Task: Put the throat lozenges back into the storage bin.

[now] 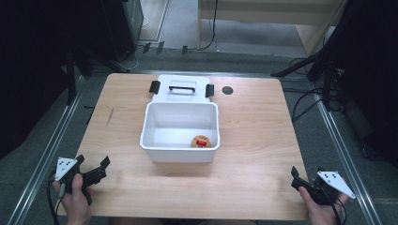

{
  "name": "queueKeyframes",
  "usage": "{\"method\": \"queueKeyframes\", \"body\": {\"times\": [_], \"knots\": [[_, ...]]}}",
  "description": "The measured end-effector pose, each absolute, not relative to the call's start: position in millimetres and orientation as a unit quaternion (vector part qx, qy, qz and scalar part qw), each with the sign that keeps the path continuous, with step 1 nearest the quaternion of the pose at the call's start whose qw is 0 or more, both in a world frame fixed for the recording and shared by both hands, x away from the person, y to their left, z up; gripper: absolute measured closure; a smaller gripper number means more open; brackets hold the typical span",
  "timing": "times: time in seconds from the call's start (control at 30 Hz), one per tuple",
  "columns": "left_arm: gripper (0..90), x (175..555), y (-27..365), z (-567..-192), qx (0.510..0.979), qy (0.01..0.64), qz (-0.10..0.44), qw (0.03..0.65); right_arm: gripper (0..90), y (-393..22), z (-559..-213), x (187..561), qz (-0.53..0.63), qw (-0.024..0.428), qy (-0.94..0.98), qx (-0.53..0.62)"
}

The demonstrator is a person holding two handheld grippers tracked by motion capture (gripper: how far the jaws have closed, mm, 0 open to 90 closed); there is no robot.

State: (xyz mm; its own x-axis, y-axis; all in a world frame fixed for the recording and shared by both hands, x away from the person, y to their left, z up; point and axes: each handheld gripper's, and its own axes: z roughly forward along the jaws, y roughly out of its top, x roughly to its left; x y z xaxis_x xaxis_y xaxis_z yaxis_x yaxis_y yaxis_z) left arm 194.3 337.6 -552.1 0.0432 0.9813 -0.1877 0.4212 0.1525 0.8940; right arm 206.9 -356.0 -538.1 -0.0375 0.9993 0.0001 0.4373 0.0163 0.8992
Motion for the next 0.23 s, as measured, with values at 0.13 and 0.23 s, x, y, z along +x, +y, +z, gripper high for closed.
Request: {"method": "queueKeyframes", "body": {"times": [0.13, 0.23], "knots": [[1.6, 194.1, 337.1, -552.1, 0.571, 0.615, 0.317, 0.443, 12.9, -357.8, -533.3, 203.0, 0.387, 0.354, 0.624, 0.579], [1.6, 194.1, 337.0, -552.1, 0.571, 0.615, 0.317, 0.442, 13.1, -353.8, -527.5, 202.9, 0.383, 0.348, 0.642, 0.566]]}}
